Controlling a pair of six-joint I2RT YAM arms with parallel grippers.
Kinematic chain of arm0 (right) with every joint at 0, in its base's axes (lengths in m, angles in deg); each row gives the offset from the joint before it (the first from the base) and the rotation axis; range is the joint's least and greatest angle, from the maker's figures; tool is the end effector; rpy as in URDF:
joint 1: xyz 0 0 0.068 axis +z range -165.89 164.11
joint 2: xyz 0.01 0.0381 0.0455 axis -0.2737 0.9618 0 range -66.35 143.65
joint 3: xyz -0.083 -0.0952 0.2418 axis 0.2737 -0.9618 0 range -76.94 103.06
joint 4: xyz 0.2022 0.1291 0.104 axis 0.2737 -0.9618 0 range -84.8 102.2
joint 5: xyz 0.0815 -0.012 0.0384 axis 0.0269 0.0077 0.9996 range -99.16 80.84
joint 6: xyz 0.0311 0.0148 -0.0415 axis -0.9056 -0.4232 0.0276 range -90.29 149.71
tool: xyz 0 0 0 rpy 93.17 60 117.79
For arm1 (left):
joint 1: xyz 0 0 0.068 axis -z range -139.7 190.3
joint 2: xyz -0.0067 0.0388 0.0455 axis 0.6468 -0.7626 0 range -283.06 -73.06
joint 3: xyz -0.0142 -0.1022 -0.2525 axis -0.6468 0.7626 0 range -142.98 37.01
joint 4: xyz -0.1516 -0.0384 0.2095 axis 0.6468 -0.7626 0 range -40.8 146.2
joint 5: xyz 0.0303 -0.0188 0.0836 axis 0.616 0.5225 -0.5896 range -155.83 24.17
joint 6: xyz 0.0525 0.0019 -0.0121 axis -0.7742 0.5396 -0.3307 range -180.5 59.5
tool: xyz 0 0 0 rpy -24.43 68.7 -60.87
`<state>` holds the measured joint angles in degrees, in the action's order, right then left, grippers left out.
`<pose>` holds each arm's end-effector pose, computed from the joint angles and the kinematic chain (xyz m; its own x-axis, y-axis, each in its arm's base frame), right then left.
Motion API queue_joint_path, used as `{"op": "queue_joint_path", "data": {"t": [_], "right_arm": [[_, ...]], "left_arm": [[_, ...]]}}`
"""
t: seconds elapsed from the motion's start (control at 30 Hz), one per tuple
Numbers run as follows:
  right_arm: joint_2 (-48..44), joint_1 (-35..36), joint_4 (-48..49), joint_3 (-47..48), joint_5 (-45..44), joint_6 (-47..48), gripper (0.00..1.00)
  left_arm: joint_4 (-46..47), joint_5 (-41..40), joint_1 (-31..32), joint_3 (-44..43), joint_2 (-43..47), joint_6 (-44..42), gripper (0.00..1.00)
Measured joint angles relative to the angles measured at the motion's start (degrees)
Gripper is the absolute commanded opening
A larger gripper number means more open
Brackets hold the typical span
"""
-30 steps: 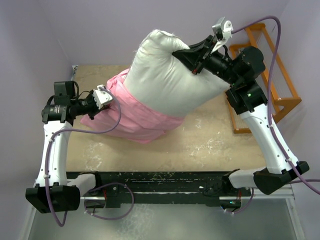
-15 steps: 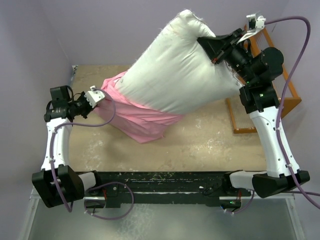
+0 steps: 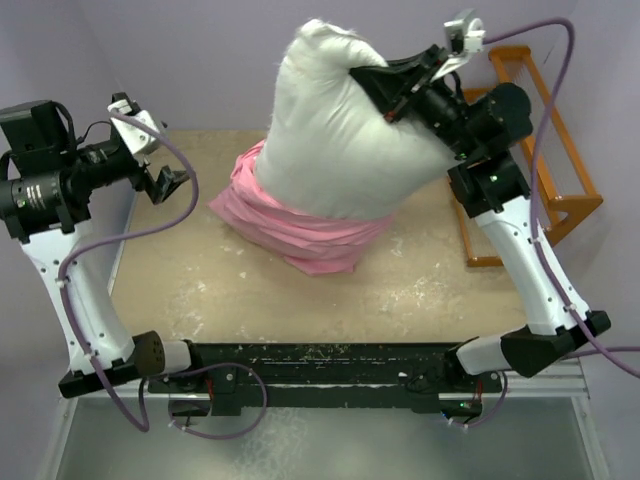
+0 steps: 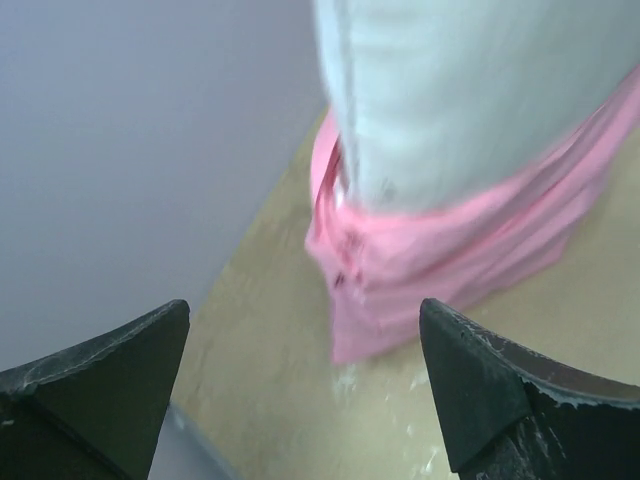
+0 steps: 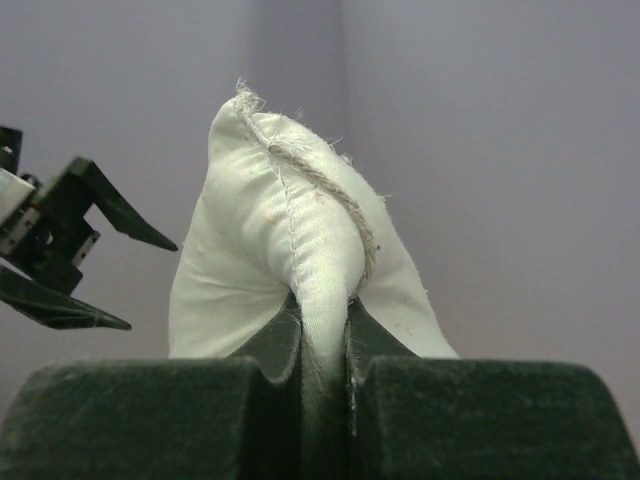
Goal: Remove the pillowcase from the pillow
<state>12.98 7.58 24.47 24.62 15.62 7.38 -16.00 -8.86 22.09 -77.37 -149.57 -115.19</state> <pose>0.2352 0.1184 0.5813 0.2230 0.4728 -0.8525 -0.8249 0.5576 0.0935 0.1918 0.0317 0.5153 0.0881 0.4973 -0.8631 0.7188 0.5681 0.4007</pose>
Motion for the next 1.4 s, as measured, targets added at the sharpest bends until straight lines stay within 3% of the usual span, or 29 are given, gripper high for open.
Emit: {"op": "queue_joint_path", "data": {"t": [0.07, 0.27, 0.47, 0.6, 0.67, 0.73, 0.77, 0.8, 0.83, 0.97, 1.0, 1.13, 1.4], "right_arm": [[1.53, 3.28, -0.42, 1.36, -0.48, 1.99, 0.0], [7.89, 12.61, -3.45, 7.13, -3.15, 7.23, 0.0], [10.99, 17.7, -3.58, 8.09, -4.74, 9.99, 0.0], [11.52, 18.49, -4.04, 8.46, -4.98, 10.88, 0.0], [11.74, 18.62, -4.28, 8.63, -5.22, 11.15, 0.0], [12.68, 19.19, -4.85, 10.01, -5.33, 11.37, 0.02], [13.25, 19.47, -5.11, 10.75, -5.35, 11.41, 0.11], [14.03, 19.85, -5.6, 11.82, -5.35, 11.41, 0.27], [14.86, 20.15, -6.05, 12.94, -5.35, 11.32, 0.4], [16.24, 20.5, -6.49, 14.82, -5.84, 9.44, 0.78], [15.85, 20.35, -6.08, 14.43, -6.19, 8.68, 0.83], [8.96, 16.28, -0.24, 3.54, -5.97, 2.64, 0.88], [-15.91, -2.75, 8.57, -29.29, -6.43, -8.76, 0.89]], "left_arm": [[1.22, 3.82, 2.34, -4.55, 0.94, 6.38, 0.99], [14.67, 6.88, 15.28, -2.25, 3.48, 28.7, 0.99], [27.23, 8.15, 17.25, -0.59, -1.92, 43.56, 0.99], [30.97, 7.96, 17.51, 1.16, -3.87, 46.75, 1.0], [32.54, 7.87, 17.59, 2.21, -3.76, 47.19, 0.87], [34.12, 8.46, 17.7, 3.26, -3.63, 48.26, 0.63], [35.04, 9.03, 18.12, 3.85, -3.63, 49.07, 0.43], [35.43, 9.25, 18.53, 4.24, -3.65, 49.81, 0.16], [35.78, 9.38, 19.28, 4.72, -3.65, 50.45, 0.02], [36.59, 7.91, 21.57, 6.62, -3.65, 51.12, 0.0], [36.54, 7.08, 21.77, 6.78, -3.65, 50.99, 0.0], [35.45, 1.77, 22.91, 6.78, -3.37, 49.09, 0.0], [32.76, -10.36, 23.06, 5.18, -2.64, 47.1, 0.0]]}}
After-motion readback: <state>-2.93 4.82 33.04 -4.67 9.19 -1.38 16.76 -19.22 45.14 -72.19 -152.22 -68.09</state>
